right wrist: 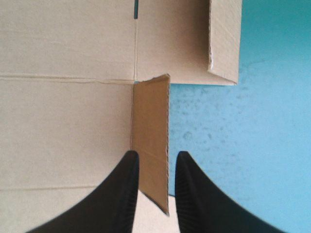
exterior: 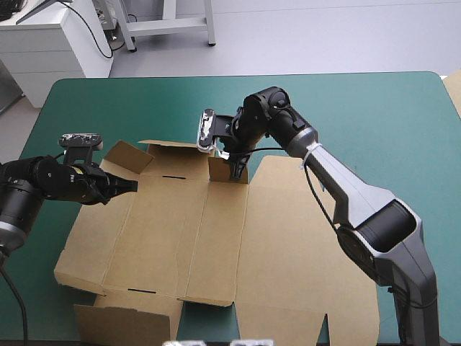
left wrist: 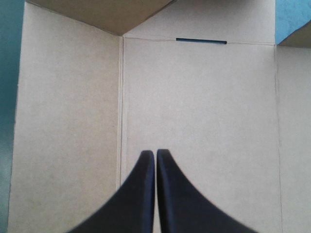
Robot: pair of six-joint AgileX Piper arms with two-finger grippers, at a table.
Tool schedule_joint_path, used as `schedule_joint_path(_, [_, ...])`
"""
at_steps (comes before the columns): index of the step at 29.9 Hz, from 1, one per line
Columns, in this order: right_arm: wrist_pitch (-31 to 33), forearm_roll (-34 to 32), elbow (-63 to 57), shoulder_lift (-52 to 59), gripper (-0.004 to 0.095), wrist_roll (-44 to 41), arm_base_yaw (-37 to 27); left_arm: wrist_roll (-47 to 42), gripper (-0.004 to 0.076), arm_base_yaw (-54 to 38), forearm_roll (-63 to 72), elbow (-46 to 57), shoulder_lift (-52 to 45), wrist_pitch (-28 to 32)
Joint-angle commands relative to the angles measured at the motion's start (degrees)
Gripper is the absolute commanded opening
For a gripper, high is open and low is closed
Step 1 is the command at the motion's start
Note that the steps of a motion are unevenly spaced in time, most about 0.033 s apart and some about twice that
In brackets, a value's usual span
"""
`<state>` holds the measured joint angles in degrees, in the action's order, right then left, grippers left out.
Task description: Fold the box
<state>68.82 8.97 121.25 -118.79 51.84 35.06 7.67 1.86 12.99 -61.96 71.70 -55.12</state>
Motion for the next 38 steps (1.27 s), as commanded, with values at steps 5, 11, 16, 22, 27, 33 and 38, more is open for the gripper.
schedule_joint_path(5, [2.4,-5.6,2.1,8.0,0.0015,-5.7,-0.1,-0.4,-0.0008,-0.1,0.7,-1.9,-1.2,1.8])
schedule_joint_path(11, [2.5,-11.2,1.8,10.5,-0.0019,-18.4,-4.1,-0.4,-0.0008,-0.1,0.7,-1.9,-1.2,1.8])
schedule_joint_path(16, [2.5,-5.9,0.6,15.2,-0.0019,-24.7,-14.0,-0.4,-0.0008,-0.1,0.2,-1.9,-1.2,1.0])
schedule_joint_path(22, [2.5,2.1,-7.2,23.3,-0.0019,-27.1,-25.7,-0.4,-0.0008,-0.1,-0.6,-1.9,-1.2,2.0])
schedule_joint_path(27, [2.5,2.1,-20.0,31.2,-0.0019,-29.1,-30.9,-0.1,-0.0008,-0.1,-0.7,-1.9,-1.2,2.1])
schedule_joint_path(33, [-3.1,2.2,-36.6,40.2,-0.0019,-30.6,-32.6,-0.1,-0.0008,-0.1,-0.7,-1.9,-1.2,2.2])
schedule_joint_path(38, [-7.1,2.3,-44.9,46.5,-0.0019,-33.9,-32.6,-0.1,-0.0008,-0.1,-0.7,-1.9,-1.2,2.3])
